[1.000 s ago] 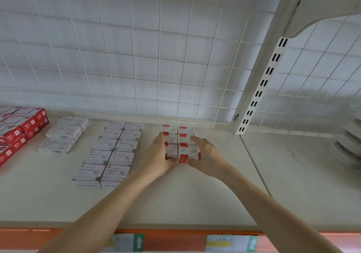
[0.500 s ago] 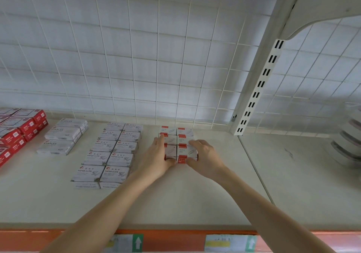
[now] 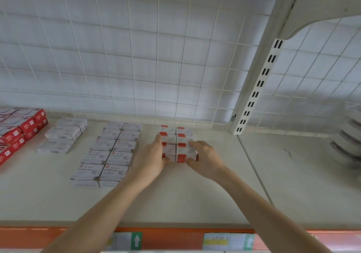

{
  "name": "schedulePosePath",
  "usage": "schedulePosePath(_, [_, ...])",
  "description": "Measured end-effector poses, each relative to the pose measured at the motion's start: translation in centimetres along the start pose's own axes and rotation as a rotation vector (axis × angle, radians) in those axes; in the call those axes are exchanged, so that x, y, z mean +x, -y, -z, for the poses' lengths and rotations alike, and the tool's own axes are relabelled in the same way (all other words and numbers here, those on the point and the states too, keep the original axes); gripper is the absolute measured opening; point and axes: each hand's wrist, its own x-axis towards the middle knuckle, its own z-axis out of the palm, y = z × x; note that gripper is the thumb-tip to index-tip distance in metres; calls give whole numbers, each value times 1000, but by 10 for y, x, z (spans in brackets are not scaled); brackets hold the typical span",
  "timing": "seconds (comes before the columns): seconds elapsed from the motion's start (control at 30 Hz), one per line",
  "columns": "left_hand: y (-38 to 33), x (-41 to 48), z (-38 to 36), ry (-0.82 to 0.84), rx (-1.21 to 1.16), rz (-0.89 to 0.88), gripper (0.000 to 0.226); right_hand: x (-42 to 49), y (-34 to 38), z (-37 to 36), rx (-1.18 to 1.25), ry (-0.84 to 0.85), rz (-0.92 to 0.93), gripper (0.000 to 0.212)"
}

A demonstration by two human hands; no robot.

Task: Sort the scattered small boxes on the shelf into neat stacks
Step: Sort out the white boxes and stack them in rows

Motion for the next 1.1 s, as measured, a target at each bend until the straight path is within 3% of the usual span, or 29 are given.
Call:
schedulePosePath(0.4, [-3,-15,-1,-40,0,-80,42,-4,-4,-5,8,28,46,49])
schedulePosePath(0.57, [-13,-35,4,-73,117,-94,52,-13,-3,-6,-201,71,77,54])
schedulePosePath(0.77, [-20,-62,12,-92,263,-58,53,-21,11,-11,-335,-9,189,58])
schedulePosePath(1.1, [29,-82,41,-112,159,-117,46,-20,62,-42,-248,-29,199,55])
